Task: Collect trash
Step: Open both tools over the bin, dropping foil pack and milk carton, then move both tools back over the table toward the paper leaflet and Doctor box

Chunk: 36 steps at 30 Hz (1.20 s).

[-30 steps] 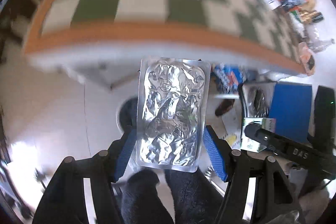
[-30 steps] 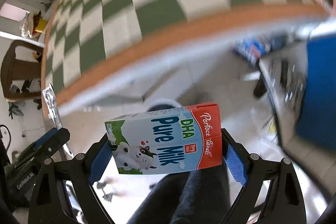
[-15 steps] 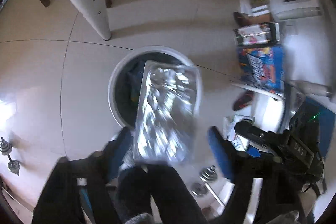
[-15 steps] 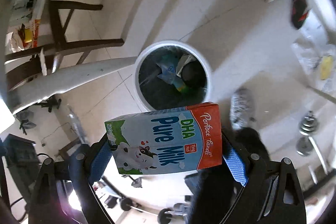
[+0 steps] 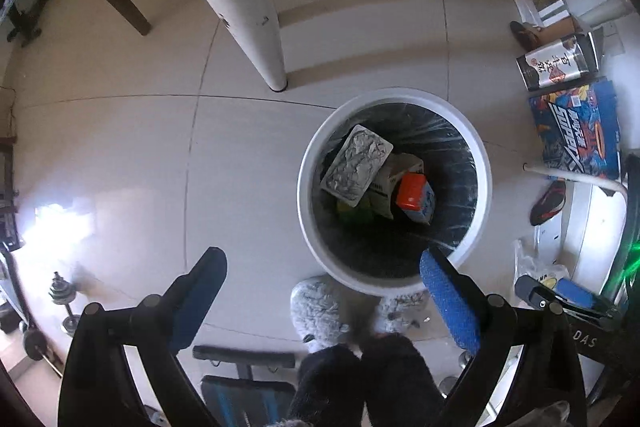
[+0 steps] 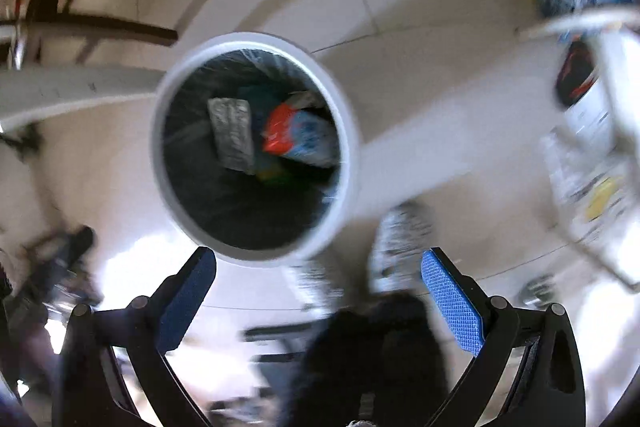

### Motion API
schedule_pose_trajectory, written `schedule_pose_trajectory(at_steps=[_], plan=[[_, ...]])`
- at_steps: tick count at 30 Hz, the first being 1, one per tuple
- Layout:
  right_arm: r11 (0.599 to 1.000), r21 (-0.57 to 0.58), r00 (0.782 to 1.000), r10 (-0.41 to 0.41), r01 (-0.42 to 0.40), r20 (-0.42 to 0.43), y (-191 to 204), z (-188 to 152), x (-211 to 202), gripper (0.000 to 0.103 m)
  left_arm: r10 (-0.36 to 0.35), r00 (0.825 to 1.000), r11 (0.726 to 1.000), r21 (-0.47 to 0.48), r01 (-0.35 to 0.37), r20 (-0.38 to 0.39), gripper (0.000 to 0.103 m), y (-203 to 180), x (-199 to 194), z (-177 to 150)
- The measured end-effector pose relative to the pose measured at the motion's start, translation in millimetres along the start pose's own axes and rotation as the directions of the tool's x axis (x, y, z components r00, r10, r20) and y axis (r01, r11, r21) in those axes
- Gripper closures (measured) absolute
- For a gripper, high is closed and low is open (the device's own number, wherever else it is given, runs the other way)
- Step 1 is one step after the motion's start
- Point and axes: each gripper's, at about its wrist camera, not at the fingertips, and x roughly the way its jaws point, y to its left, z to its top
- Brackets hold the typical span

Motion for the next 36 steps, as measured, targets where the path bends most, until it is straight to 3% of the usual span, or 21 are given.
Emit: schedule_pose_trajectory(at_steps=[4, 7, 23, 36], plan=[[0.991, -0.077, 0.992, -0.103, 0.108, 0.069, 8.4, -12.5, -33.3, 0.0, 0.023, 1.0, 1.0, 0.014, -0.023, -0.007, 0.004, -1.7, -27.3, -13.6], [0.986, -0.1, 0.987, -0.125, 0.136, 0.103, 15.1, -19.8, -57.1, 0.0, 0.032, 0.999, 0.999, 0.024, -0.032, -0.004, 0.004, -3.6, -52.3, -23.8], [0.988, -0.111, 0.976, -0.083, 0.107, 0.199, 37.8, -94.4, -220.7, 0.0, 0.007, 0.999, 0.998, 0.062, -0.009, 0.043, 0.004, -16.6, -188.4, -71.0], [0.991, -0.114, 0.966, -0.034, 0.065, 0.256, 50.0, -155.1, -360.5, 0.0, -0.029, 0.988, 0.993, 0.119, 0.011, 0.152, 0.004, -30.5, -313.1, -99.3]])
